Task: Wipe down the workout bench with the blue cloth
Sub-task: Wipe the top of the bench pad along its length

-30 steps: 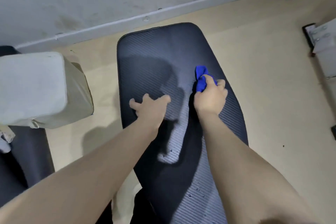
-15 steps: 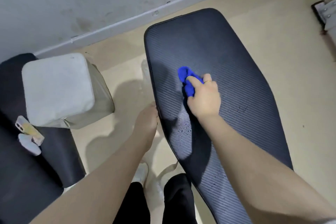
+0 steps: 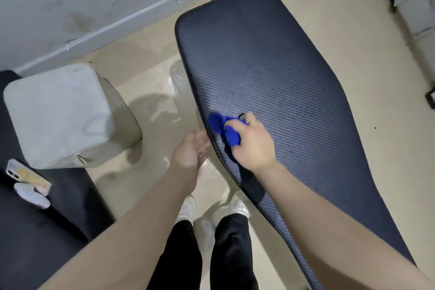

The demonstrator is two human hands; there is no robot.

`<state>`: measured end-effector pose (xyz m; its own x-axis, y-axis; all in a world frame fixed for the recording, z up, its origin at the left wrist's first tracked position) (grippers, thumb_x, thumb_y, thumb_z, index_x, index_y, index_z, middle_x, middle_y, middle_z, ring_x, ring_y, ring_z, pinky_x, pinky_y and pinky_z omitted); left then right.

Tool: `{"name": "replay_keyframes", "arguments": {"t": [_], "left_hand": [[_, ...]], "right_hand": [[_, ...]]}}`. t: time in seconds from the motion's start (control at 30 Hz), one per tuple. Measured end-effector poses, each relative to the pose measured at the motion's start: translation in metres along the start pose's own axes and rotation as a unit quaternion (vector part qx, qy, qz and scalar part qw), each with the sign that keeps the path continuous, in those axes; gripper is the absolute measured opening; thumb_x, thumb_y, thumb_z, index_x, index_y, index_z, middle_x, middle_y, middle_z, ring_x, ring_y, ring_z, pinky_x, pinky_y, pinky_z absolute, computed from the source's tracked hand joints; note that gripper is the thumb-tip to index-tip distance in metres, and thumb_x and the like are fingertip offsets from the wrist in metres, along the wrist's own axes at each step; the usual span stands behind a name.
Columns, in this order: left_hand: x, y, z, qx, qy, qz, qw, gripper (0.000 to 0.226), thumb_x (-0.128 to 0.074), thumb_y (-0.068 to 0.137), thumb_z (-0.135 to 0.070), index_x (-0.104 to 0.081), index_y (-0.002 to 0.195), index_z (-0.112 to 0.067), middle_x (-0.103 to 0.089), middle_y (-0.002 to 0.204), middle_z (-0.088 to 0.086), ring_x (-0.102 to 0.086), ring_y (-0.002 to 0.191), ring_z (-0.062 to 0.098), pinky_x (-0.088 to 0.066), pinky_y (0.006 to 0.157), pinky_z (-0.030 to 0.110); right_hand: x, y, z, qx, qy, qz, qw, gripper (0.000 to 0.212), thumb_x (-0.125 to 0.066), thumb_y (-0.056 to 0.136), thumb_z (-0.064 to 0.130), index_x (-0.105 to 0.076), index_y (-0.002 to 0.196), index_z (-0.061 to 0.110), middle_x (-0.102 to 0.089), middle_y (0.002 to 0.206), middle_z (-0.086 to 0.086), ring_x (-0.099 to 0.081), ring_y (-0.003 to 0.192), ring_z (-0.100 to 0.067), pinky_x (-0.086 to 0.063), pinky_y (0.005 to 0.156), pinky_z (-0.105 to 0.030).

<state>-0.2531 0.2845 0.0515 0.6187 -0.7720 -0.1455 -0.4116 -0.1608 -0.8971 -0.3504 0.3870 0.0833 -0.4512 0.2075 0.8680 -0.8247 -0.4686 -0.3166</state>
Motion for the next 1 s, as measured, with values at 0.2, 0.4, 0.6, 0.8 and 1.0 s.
{"name": "replay_keyframes", "arguments": {"t": [0.2, 0.4, 0.6, 0.8, 1.0], "left_hand": [[-0.006, -0.024, 0.021, 0.041, 0.081, 0.016, 0.996, 0.019, -0.039, 0.094, -0.037, -0.054, 0.093, -0.025, -0.059, 0.097, -0.002, -0.051, 0.103, 0.017, -0.036, 0.087, 0.030], [-0.015, -0.021, 0.024, 0.039, 0.048, 0.013, 0.998, 0.040, -0.027, 0.100, -0.039, -0.050, 0.129, -0.022, -0.057, 0.118, -0.001, -0.051, 0.109, 0.015, -0.032, 0.100, 0.030], [-0.023, -0.028, 0.032, 0.055, -0.027, -0.010, 0.998, 0.026, -0.036, 0.098, -0.035, -0.056, 0.085, -0.026, -0.061, 0.085, -0.011, -0.055, 0.099, 0.015, -0.038, 0.094, 0.028], [-0.021, -0.011, 0.038, -0.004, 0.019, -0.041, 0.999, 0.029, -0.036, 0.098, -0.034, -0.048, 0.121, -0.021, -0.052, 0.095, -0.008, -0.048, 0.090, 0.013, -0.039, 0.079, 0.026], [-0.027, -0.019, 0.047, -0.025, 0.015, -0.059, 0.998, 0.035, -0.035, 0.095, -0.021, -0.051, 0.124, -0.010, -0.062, 0.106, 0.002, -0.056, 0.092, 0.017, -0.046, 0.071, 0.021]], "right_hand": [[-0.004, -0.038, 0.015, 0.149, -0.094, 0.095, 0.980, 0.039, -0.068, 0.068, 0.021, -0.064, 0.105, 0.032, -0.059, 0.097, -0.009, -0.057, 0.077, -0.032, -0.046, 0.058, -0.035], [0.025, -0.011, -0.041, -0.099, -0.061, -0.066, 0.991, 0.039, -0.058, 0.076, 0.013, -0.061, 0.112, 0.026, -0.052, 0.108, -0.013, -0.049, 0.091, -0.037, -0.048, 0.073, -0.042], [-0.010, -0.065, 0.007, 0.094, -0.047, 0.049, 0.993, 0.039, -0.067, 0.069, 0.018, -0.062, 0.105, 0.030, -0.058, 0.100, -0.009, -0.056, 0.077, -0.034, -0.051, 0.058, -0.037], [0.034, -0.007, -0.063, -0.135, -0.040, -0.121, 0.983, 0.033, -0.056, 0.081, 0.017, -0.060, 0.112, 0.027, -0.049, 0.107, -0.014, -0.050, 0.093, -0.037, -0.042, 0.063, -0.035], [-0.009, -0.076, -0.014, 0.084, -0.046, -0.004, 0.995, 0.033, -0.068, 0.067, 0.021, -0.064, 0.099, 0.028, -0.057, 0.093, -0.009, -0.055, 0.072, -0.032, -0.048, 0.053, -0.033]]}}
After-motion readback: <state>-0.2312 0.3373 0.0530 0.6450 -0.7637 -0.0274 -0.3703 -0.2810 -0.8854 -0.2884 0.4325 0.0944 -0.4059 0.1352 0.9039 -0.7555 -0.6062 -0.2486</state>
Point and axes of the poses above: each hand's wrist, its own y-axis towards the middle knuckle, its own x-axis out of the back of the hand, z = x × y, the point moved 8 cm from there along y, towards the middle knuckle
